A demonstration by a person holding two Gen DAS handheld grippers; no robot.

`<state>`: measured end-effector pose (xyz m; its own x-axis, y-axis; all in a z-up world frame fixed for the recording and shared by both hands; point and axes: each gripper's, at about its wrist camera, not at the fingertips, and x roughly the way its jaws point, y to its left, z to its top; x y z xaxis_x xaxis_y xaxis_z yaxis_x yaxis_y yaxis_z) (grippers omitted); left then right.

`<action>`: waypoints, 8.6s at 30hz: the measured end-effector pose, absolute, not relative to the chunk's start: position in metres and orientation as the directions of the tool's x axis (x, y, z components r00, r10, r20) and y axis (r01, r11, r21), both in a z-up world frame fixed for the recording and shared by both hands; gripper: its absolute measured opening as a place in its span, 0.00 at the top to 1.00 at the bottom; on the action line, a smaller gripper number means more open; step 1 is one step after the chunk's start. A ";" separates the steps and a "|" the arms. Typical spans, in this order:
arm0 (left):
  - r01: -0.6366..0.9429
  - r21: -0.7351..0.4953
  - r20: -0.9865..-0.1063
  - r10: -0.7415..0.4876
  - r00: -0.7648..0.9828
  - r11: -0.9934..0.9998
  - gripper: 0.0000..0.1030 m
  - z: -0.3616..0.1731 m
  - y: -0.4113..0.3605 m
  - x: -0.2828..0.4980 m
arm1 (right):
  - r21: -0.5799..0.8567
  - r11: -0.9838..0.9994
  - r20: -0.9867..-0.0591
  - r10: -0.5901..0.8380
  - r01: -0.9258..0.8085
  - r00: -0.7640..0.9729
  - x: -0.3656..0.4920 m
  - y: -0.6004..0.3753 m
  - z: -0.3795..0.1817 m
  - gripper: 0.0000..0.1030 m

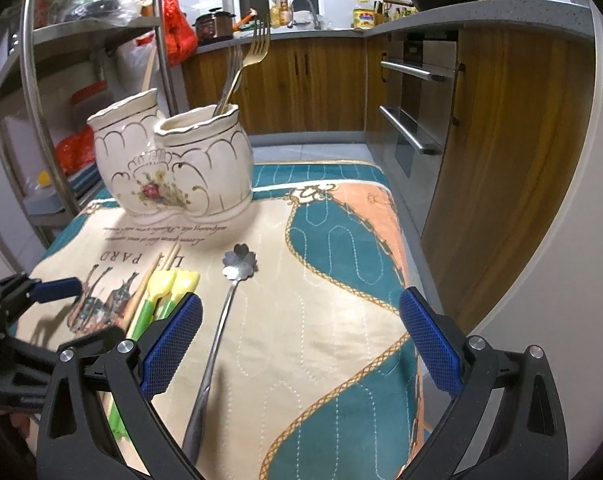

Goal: Organize utensils
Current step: 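Move both open tools back over the mat toward the remaining utensils, then grasp a wooden chopstick with the left tool while the right grasps the silver spoon, then drop the chopstick in the tall holder with left tool while right drops spoon in short holder, then move both open tools back over the spatulas and chopsticks on the mat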

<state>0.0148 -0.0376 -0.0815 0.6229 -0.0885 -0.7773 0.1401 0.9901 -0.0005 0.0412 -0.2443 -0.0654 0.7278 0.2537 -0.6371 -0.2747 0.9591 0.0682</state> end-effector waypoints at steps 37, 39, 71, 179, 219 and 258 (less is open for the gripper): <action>0.353 -0.057 -0.808 -0.251 0.533 0.934 0.88 -0.073 -0.013 0.008 | 0.116 0.902 -0.748 0.355 -0.416 0.560 0.060 -0.196 -0.085 0.94; 0.347 -0.056 -0.802 -0.249 0.543 0.936 0.88 -0.073 -0.013 0.008 | 0.117 0.902 -0.745 0.356 -0.415 0.564 0.060 -0.196 -0.084 0.95; 0.342 -0.115 -0.517 -0.350 0.781 0.933 0.94 -0.022 0.030 -0.005 | 0.078 0.875 -0.363 0.472 -0.478 0.804 0.016 -0.214 -0.005 0.96; 0.104 -0.028 -0.403 -0.106 0.909 0.994 0.36 0.049 0.071 0.079 | 0.170 0.851 -0.279 0.526 -0.498 0.804 0.109 -0.180 0.019 0.43; 0.168 0.012 -0.561 -0.132 0.817 0.986 0.06 -0.017 0.041 0.002 | 0.100 0.921 -0.502 0.374 -0.377 0.779 0.043 -0.220 -0.023 0.05; 0.213 -0.053 -0.613 -0.200 0.764 0.976 0.06 -0.046 0.042 -0.007 | 0.086 0.864 -0.755 0.382 -0.497 0.534 0.027 -0.144 -0.077 0.81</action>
<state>-0.0067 0.0424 -0.0461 0.7643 -0.1999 -0.6130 0.2128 0.9757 -0.0527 0.0268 -0.1442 -0.0769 0.5336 0.3821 -0.7545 -0.4968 0.8636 0.0860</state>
